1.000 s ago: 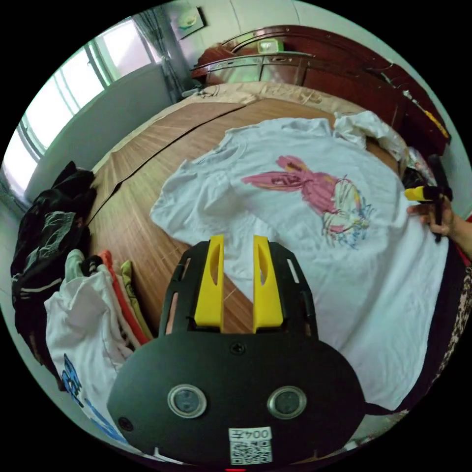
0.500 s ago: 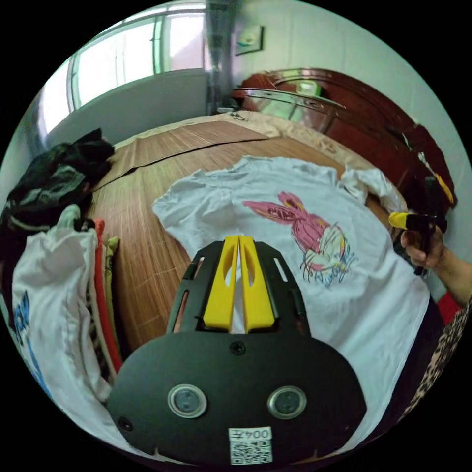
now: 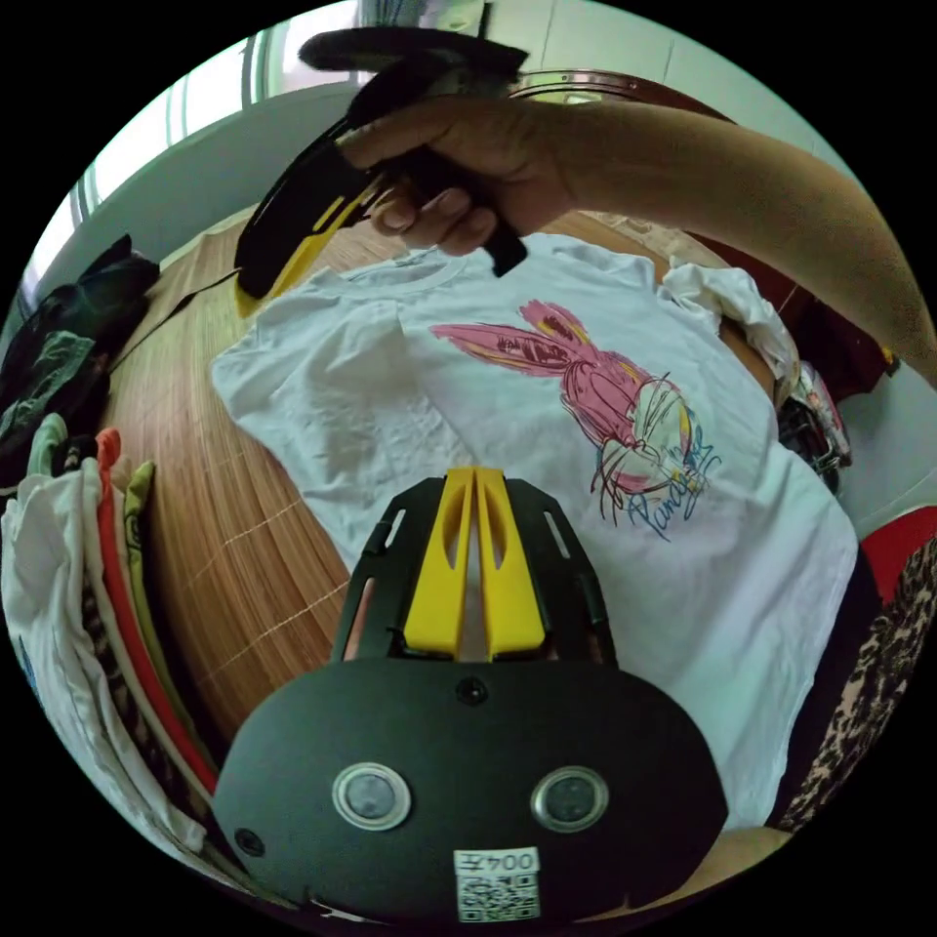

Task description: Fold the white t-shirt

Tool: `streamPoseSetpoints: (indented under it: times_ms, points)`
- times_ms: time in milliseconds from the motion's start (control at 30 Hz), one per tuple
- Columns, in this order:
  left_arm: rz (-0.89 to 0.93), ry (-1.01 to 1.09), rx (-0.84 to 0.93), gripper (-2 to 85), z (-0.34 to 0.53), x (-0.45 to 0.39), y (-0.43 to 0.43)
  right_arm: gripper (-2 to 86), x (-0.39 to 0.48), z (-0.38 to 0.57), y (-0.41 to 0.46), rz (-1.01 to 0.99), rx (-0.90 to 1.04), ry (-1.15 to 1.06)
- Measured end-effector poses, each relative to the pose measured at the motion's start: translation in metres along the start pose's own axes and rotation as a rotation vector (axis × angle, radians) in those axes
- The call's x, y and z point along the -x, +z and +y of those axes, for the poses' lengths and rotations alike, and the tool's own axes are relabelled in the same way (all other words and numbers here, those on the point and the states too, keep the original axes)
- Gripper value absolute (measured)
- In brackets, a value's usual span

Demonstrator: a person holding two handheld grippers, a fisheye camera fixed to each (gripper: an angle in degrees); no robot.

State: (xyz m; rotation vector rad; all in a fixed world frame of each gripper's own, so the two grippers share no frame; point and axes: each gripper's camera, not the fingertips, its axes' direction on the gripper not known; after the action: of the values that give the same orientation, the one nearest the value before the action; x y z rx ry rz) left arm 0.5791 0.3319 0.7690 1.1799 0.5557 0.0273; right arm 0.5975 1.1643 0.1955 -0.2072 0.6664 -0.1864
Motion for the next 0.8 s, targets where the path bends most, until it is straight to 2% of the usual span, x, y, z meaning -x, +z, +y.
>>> streamPoseSetpoints:
  times_ms: [167,233,367,433,600,800]
  points:
    - [0.151,-0.049,0.001,0.5,0.002,0.027,0.001,8.9,-0.017,-0.045,0.029,-0.054,0.131,-0.02]
    - [0.141,-0.037,0.005,0.5,0.002,0.026,0.0,1.7,-0.019,-0.052,0.032,-0.12,0.158,-0.057]
    - [0.098,0.008,0.012,0.5,0.002,0.017,-0.002,0.6,-0.017,-0.069,0.015,-0.068,0.083,-0.124]
    - [0.096,0.01,0.012,0.5,0.002,0.017,-0.002,1.9,-0.014,-0.078,0.015,-0.06,0.092,-0.142]
    - [0.089,0.016,0.008,0.3,0.003,0.012,-0.005,11.4,-0.01,-0.086,0.024,0.038,0.223,-0.098]
    - [0.085,0.018,0.004,0.2,0.004,0.006,-0.008,9.8,-0.026,-0.033,-0.042,-0.104,-0.009,0.017]
